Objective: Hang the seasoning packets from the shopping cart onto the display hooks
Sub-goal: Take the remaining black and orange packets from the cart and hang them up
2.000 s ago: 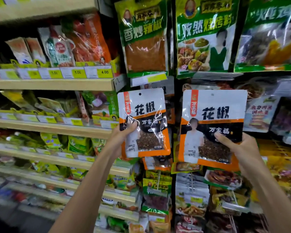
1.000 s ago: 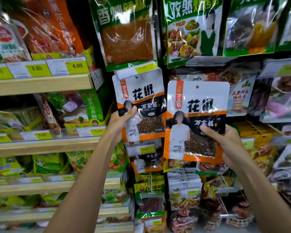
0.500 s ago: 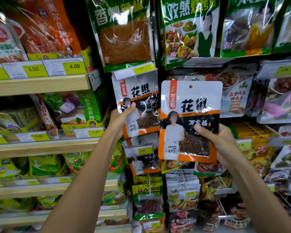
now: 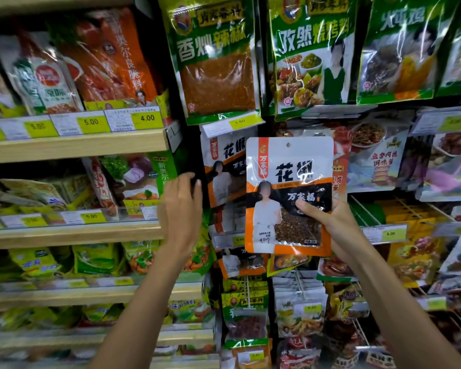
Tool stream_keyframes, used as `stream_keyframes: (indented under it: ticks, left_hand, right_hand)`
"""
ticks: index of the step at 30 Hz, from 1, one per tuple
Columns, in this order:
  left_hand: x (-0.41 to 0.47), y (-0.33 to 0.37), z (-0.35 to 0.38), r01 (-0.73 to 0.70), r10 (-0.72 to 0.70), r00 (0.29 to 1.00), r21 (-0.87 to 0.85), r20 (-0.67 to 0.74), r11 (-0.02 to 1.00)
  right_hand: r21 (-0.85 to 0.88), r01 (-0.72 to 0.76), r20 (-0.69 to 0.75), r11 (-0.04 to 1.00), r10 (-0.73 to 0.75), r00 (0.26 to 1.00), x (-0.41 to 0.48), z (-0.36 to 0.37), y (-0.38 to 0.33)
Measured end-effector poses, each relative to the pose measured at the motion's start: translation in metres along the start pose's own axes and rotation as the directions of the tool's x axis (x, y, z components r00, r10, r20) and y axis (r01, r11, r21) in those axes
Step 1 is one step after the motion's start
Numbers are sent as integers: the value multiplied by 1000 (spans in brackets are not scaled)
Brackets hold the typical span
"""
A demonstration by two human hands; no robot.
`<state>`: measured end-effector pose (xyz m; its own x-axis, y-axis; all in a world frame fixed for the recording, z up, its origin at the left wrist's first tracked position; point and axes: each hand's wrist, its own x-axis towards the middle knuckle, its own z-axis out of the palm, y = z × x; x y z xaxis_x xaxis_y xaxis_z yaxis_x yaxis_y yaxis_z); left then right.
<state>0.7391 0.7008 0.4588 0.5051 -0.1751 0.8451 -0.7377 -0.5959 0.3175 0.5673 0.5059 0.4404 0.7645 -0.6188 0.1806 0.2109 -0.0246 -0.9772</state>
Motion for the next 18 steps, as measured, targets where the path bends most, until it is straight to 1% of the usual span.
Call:
stream_keyframes:
  ticks: [1,2,3,4,5,6,8,10,13,15,18]
  left_hand:
    - [8,-1,-12,-122,124,982,20,-140,992]
    - [19,-4,-22,-226,234,938,61,-257,972]
    - [31,-9,-30,-298,320,884,118,-341,947]
    - [44,-13,-35,-335,383,835,186,-395,924]
    - [57,-18,-38,-347,425,801,252,-423,904]
    - [68,-23,-39,-345,450,787,304,-422,888]
    - [84,-34,-35,-350,477,807,368,-349,861]
    - [91,-44,-29,-376,482,838,369,-257,850]
    - [92,-55,-20,-423,508,842,359,-184,832]
    - [92,-60,-16,-438,522,835,362,-175,823]
    - [93,-66,-14,-456,547,813,368,-198,811]
  right_hand:
    - [-11,2,4,1000,-2,1000,1,4,1]
    - [-20,3,8,1000,-3,1000,2,8,1]
    - [-28,3,16,1000,-3,1000,3,12,2]
    - [-34,-1,19,999,2,1000,3,15,3]
    - [-36,-6,21,999,7,1000,4,18,4]
    - [-32,-11,22,999,12,1000,4,20,5]
    - [-26,-13,30,1000,14,999,5,24,7]
    - [-36,-1,32,999,2,999,6,26,8]
    - [-53,31,57,998,-28,998,8,24,8]
    - [-71,45,75,996,-40,996,10,24,8]
    - [-104,48,91,993,-38,995,15,26,7]
